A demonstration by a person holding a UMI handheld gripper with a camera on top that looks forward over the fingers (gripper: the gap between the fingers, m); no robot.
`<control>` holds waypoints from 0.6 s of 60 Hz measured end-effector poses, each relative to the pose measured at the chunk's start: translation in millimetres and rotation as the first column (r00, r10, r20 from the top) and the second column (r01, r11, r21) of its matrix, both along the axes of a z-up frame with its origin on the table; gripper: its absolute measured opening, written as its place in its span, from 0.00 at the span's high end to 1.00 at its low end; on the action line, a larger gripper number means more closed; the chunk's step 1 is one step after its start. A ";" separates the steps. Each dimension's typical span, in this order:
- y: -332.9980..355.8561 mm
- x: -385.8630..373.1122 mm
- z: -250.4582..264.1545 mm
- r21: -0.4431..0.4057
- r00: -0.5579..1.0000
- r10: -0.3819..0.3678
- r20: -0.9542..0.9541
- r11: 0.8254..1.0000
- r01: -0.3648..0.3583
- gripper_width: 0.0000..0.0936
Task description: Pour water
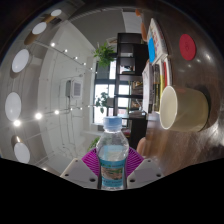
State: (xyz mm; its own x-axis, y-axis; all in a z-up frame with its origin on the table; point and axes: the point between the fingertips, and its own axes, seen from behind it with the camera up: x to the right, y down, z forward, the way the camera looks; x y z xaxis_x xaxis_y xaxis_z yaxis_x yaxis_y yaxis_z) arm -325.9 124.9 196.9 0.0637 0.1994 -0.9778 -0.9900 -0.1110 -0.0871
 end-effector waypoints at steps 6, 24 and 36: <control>-1.0 17.3 1.4 0.009 0.975 -0.006 -0.224 1.000 0.008 0.70; -3.0 55.0 -16.1 -0.028 0.733 -0.054 -0.678 0.999 0.047 0.70; -10.0 56.0 -21.4 -0.054 0.641 -0.072 -0.764 0.997 0.047 0.68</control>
